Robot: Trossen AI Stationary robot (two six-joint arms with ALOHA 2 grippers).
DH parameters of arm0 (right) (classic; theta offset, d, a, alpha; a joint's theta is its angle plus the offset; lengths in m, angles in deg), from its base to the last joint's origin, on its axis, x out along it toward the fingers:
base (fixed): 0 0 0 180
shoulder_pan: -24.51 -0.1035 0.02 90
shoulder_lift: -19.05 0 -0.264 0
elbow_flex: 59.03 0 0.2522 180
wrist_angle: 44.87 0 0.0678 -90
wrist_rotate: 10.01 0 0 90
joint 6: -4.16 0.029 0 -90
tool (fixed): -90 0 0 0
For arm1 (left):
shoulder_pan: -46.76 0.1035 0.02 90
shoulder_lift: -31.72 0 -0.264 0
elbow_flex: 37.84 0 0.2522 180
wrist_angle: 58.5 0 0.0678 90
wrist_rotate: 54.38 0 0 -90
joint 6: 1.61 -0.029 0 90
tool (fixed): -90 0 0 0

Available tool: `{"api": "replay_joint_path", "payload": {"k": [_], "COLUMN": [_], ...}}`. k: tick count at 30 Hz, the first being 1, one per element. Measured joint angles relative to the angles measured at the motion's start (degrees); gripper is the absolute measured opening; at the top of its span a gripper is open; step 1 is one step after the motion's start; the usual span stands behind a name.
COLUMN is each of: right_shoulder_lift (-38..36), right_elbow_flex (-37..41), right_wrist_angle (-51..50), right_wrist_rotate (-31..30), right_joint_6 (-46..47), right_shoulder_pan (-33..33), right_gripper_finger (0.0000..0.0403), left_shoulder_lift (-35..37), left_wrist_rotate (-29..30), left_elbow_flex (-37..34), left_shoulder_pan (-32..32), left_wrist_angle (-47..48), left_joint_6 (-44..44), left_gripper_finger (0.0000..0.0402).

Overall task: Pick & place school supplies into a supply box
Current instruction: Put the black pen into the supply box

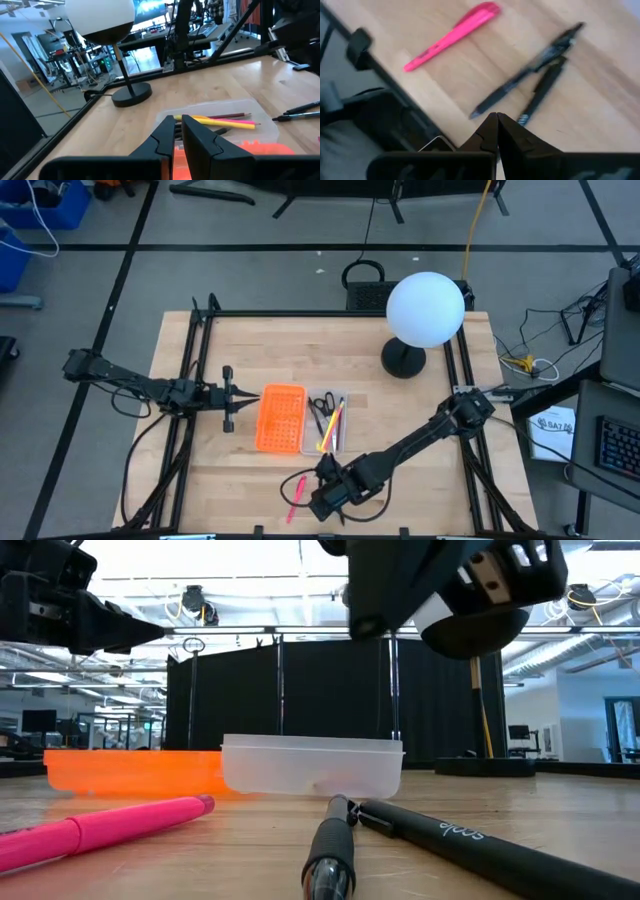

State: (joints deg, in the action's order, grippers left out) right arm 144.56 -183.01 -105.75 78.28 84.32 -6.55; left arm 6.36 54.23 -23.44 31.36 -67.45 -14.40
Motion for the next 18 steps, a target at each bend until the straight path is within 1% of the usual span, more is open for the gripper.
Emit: {"api": "replay_joint_path", "payload": {"k": [3,5,8,12,18], "right_shoulder_lift": [0.0,0.0,0.0,0.1,0.0], "right_elbow_flex": [0.5,1.0,2.6,6.1,13.0], "right_wrist_angle": [-0.3,-0.3,-0.1,0.8,10.3], "right_wrist_rotate": [0.1,0.8,3.4,3.4,3.4], "right_joint_6": [1.3,1.7,1.7,2.0,1.0], "right_shoulder_pan": [0.3,0.3,0.9,1.5,1.8], "right_gripper_finger": [0.0024,0.0047,0.0086,0.013,0.017], "left_shoulder_lift": [0.0,-0.1,-0.1,-0.1,-0.1], "left_wrist_rotate": [0.0,0.0,0.0,0.0,0.0], "left_elbow_flex": [0.0,0.0,0.0,0.0,0.0], "left_shoulder_pan": [0.0,0.0,0.0,0.0,0.0], "left_wrist_angle": [0.1,0.1,0.1,0.1,0.2], "left_joint_6": [0.0,0.0,0.0,0.0,0.0], "left_gripper_finger": [0.0042,0.0042,0.0042,0.0042,0.0042]}}
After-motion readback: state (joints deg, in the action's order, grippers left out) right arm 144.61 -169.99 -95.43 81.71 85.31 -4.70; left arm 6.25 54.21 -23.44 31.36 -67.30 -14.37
